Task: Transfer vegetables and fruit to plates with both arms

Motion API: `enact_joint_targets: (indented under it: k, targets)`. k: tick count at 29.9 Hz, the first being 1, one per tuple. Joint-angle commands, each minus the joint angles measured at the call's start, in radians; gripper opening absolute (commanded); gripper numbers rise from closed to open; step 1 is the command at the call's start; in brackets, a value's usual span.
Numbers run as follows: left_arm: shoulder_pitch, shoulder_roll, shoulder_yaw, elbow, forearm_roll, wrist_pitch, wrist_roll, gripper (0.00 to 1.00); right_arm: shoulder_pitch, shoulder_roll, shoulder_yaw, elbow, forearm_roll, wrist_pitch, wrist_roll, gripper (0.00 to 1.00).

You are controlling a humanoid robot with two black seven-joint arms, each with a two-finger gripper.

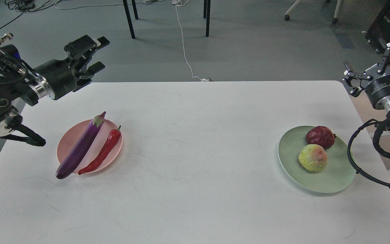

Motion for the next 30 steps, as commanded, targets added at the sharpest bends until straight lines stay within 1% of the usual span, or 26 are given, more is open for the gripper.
enact_joint_targets:
  k: [1, 4, 6, 8, 11, 15, 17, 22, 25, 30]
  targets:
    - [0.000, -0.057, -0.078, 0.094, -0.145, -0.010, 0.000, 0.98, 0.001, 0.004, 0.011, 0.003, 0.000, 0.000, 0.000, 0.99]
    - [0.001, -0.091, -0.137, 0.146, -0.287, -0.011, -0.006, 0.98, 0.016, 0.010, 0.015, 0.005, 0.000, 0.000, -0.003, 0.99]
    - [0.001, -0.121, -0.170, 0.195, -0.390, -0.022, -0.006, 0.98, 0.058, 0.015, 0.030, 0.003, 0.005, 0.000, -0.011, 0.98]
    - [0.001, -0.149, -0.187, 0.249, -0.473, -0.053, -0.008, 0.98, 0.081, 0.033, 0.058, 0.001, 0.008, 0.000, -0.012, 0.98]
    - [0.001, -0.169, -0.215, 0.341, -0.588, -0.120, -0.011, 0.98, 0.098, 0.092, 0.093, 0.001, 0.014, 0.000, -0.020, 0.99]
    - [-0.011, -0.197, -0.244, 0.440, -0.726, -0.146, -0.002, 0.98, 0.131, 0.144, 0.104, -0.008, 0.014, 0.000, -0.070, 0.99]
    - [-0.015, -0.212, -0.243, 0.473, -0.754, -0.151, 0.000, 0.98, 0.135, 0.182, 0.115, -0.035, 0.026, 0.000, -0.087, 0.99]
    - [-0.014, -0.258, -0.226, 0.480, -0.748, -0.163, -0.002, 0.98, 0.130, 0.260, 0.193, -0.112, 0.052, 0.000, -0.087, 0.99]
    - [-0.012, -0.261, -0.224, 0.480, -0.745, -0.163, 0.001, 0.98, 0.130, 0.267, 0.193, -0.135, 0.052, 0.000, -0.078, 0.99]
    - [-0.011, -0.283, -0.226, 0.471, -0.745, -0.163, 0.000, 0.98, 0.128, 0.267, 0.184, -0.117, 0.051, 0.000, -0.077, 0.99]
